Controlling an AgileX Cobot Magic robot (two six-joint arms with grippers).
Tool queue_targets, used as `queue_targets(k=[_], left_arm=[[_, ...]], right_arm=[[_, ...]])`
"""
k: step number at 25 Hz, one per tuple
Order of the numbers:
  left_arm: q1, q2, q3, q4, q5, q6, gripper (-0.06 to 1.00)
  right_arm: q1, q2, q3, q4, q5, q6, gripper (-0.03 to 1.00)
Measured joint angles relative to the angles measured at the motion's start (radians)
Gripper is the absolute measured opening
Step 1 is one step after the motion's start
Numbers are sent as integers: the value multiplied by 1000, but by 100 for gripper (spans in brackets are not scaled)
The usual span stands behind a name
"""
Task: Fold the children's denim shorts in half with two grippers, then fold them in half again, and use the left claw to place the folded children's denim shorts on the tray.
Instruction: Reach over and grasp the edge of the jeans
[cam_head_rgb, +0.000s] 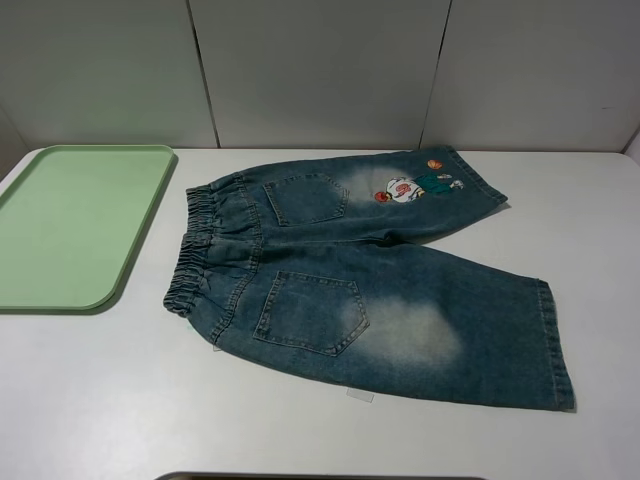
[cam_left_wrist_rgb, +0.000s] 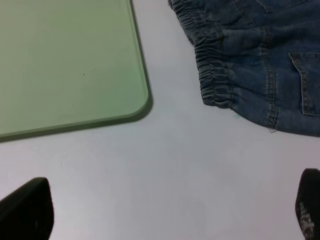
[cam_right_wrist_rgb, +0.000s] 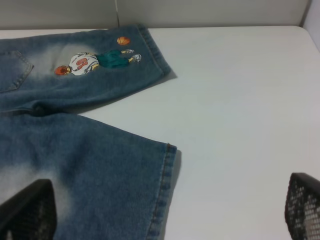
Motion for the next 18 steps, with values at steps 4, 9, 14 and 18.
queue_targets(k=[4, 9, 14, 18], left_arm=[[0, 0, 0, 0, 0, 0, 97], [-1, 0, 0, 0, 0, 0, 97], [-1, 0, 0, 0, 0, 0, 97], [-1, 0, 0, 0, 0, 0, 97]], right_arm=[[0, 0, 0, 0, 0, 0, 69], [0, 0, 0, 0, 0, 0, 69], [0, 0, 0, 0, 0, 0, 69], [0, 0, 0, 0, 0, 0, 69]])
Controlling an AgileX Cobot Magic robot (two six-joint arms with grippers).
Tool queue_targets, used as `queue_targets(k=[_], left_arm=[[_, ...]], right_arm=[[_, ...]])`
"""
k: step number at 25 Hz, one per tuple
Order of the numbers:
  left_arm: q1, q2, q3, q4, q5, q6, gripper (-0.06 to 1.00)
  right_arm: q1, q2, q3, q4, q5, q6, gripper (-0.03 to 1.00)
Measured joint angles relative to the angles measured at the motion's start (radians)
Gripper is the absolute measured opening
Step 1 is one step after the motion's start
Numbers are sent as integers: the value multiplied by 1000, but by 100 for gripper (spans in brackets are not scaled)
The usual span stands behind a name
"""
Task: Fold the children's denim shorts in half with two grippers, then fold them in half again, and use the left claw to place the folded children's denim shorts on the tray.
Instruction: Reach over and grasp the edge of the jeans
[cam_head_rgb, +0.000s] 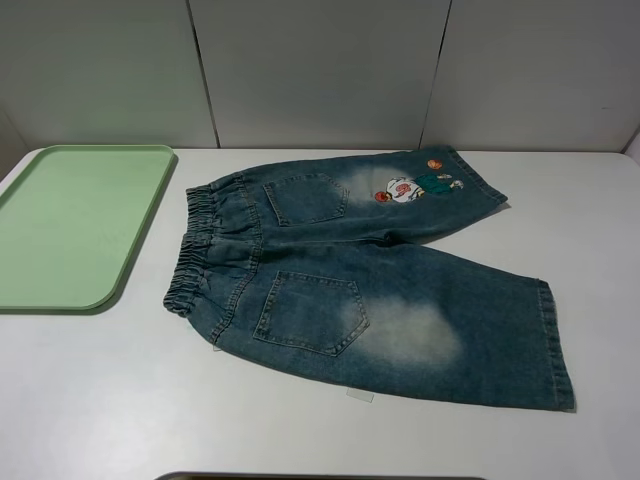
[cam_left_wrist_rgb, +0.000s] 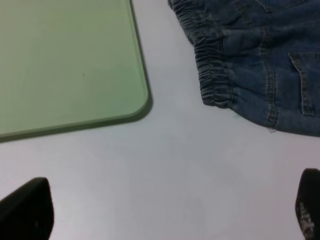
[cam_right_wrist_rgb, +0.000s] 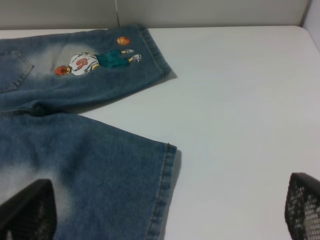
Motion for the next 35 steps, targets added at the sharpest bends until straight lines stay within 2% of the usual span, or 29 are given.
queue_targets(k=[35], left_arm=[[0, 0, -1, 0, -1, 0, 97]], right_arm=[[0, 0, 0, 0, 0, -8, 69]])
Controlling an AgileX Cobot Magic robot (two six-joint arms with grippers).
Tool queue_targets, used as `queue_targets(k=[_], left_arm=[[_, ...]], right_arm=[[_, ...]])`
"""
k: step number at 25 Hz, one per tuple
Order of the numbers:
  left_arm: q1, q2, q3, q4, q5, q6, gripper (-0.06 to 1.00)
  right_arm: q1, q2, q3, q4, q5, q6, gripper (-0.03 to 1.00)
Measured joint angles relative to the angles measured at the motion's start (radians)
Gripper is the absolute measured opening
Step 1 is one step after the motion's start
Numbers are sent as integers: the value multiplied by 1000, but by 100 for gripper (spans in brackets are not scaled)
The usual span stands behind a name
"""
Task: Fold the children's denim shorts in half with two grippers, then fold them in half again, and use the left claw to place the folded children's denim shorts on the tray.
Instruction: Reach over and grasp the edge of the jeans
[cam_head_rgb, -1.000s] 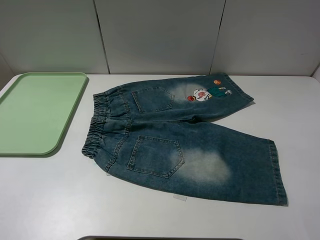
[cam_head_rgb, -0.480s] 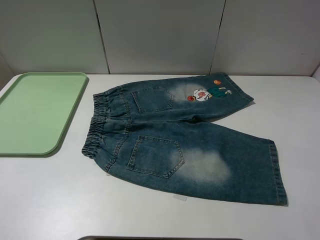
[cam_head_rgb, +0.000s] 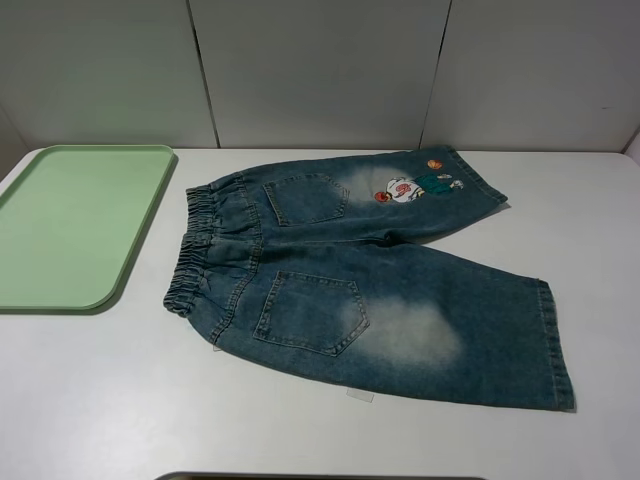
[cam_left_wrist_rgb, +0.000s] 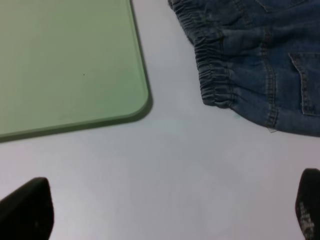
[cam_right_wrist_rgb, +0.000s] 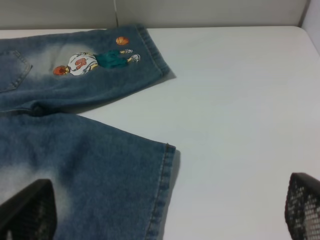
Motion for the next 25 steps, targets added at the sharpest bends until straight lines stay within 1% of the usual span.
queue_targets(k=[2, 4, 8, 12, 13, 14, 16, 20, 25], left_arm=[[0, 0, -15, -10, -14, 0, 96], [0, 0, -37, -29, -48, 0, 96], [-7, 7, -75, -62, -110, 58, 96], [-35, 70, -103, -72, -141, 118, 96], [-49, 102, -115, -72, -152, 146, 96], [-77, 163, -143, -72, -161, 205, 96], [-107, 252, -179, -72, -165, 266, 96], [-163, 408, -251, -72, -160, 335, 96], [-213, 577, -324, -72, -153, 441, 95]], right_arm=[[0, 0, 0, 27, 0, -35, 69], [0, 0, 0, 76, 0, -102, 69], [0, 3, -19, 152, -6, -195, 69], [20, 58, -49, 172, -24, -239, 69], [47, 120, -76, 175, -32, -266, 69], [63, 159, -88, 175, -34, -283, 69], [94, 243, -115, 175, -39, -322, 69], [165, 390, -156, 168, -65, -399, 69], [291, 532, -163, 139, -130, -466, 69]])
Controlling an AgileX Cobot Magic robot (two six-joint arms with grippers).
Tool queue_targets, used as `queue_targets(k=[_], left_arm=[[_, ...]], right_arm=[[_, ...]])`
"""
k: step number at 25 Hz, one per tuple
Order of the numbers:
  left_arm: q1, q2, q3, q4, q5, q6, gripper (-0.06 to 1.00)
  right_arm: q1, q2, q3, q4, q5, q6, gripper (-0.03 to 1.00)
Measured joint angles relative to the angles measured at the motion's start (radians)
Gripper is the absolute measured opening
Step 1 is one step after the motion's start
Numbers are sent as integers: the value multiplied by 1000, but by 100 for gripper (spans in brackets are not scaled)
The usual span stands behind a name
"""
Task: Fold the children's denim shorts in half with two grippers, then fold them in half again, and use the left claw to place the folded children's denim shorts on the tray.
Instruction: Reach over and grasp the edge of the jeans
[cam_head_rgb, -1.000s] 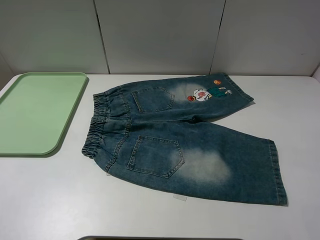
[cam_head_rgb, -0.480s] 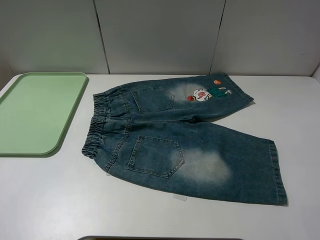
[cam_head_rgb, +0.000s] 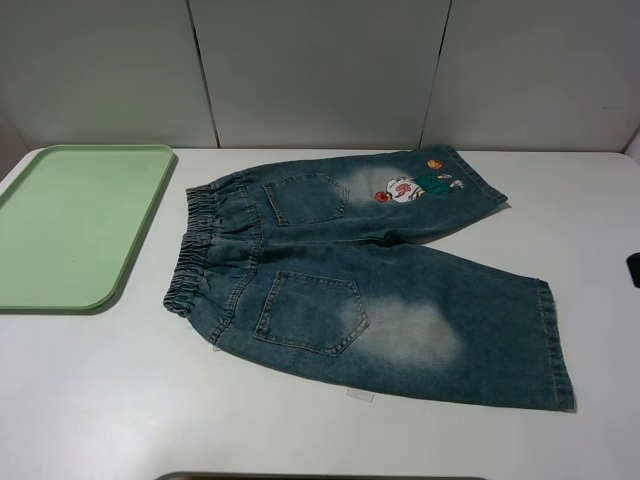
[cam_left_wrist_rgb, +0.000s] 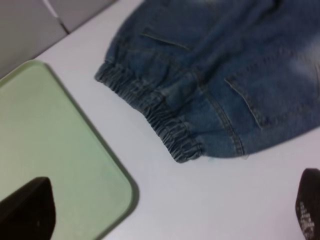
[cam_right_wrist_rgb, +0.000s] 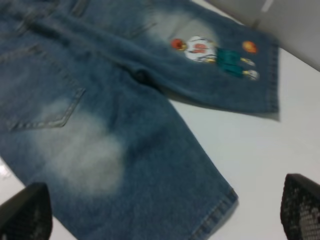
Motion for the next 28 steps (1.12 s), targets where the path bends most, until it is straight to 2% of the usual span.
queue_targets(k=[5, 6, 7, 8, 10, 13, 17, 24, 28], left_arm=[[-66, 158, -23, 1, -2, 219, 95], [-66, 158, -23, 1, -2, 219, 95], [-74, 183, -24, 1, -5, 262, 95], [-78, 236, -25, 1, -24, 346, 95], [-79, 295, -26, 9, -45, 403, 95], [-79, 386, -26, 37, -77, 431, 95], [-79, 488, -26, 52, -97, 453, 95], [-79, 630, -10, 52, -162, 471, 95], [-81, 650, 58, 52, -281, 527, 95]], right_arm=[[139, 138, 0, -140, -5, -24, 69], [170, 163, 0, -180, -2, -26, 69], [200, 193, 0, -215, 2, -27, 69], [228, 224, 0, -255, 6, -28, 69], [269, 279, 0, -326, 15, -31, 69], [296, 366, 15, -412, -3, -30, 69], [297, 474, 78, -491, -77, -20, 69], [297, 590, 232, -595, -317, -16, 69], [297, 647, 308, -691, -419, 1, 69]])
